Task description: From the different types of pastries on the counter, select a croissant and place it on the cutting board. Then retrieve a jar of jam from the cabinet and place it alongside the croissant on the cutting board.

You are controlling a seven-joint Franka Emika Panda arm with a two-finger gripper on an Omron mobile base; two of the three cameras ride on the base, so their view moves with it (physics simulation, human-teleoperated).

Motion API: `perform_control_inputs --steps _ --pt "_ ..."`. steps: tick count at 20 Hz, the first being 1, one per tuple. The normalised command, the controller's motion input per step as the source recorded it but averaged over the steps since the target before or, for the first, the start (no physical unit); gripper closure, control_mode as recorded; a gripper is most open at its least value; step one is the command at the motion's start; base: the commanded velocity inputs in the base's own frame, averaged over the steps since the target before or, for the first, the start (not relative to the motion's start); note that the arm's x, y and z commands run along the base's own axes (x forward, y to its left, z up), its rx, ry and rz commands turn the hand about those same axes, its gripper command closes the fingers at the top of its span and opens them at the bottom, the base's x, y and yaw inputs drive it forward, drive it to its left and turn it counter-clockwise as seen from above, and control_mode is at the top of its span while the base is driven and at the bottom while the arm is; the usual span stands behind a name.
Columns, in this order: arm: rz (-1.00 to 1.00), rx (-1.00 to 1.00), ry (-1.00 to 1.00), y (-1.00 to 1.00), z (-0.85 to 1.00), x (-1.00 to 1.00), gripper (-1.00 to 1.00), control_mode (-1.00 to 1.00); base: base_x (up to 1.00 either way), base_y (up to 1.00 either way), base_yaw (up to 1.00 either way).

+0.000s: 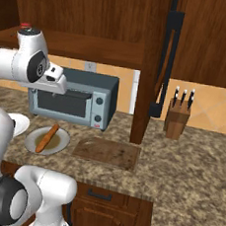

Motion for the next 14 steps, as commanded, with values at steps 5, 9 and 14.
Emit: perform_control_inputs --steps 5,9,14 --pt "0.0 0.0 0.0 0.6 0.0 0.0 -1.0 -1.0 0.0 0.0 0.0" --pt "0.0 0.0 0.0 0.59 0.0 0.0 -1.0 -1.0 0.0 0.0 0.0" --pt "0.0 0.0 0.0 0.58 -0.01 0.0 -1.0 -1.0 0.0 0.0 0.0"
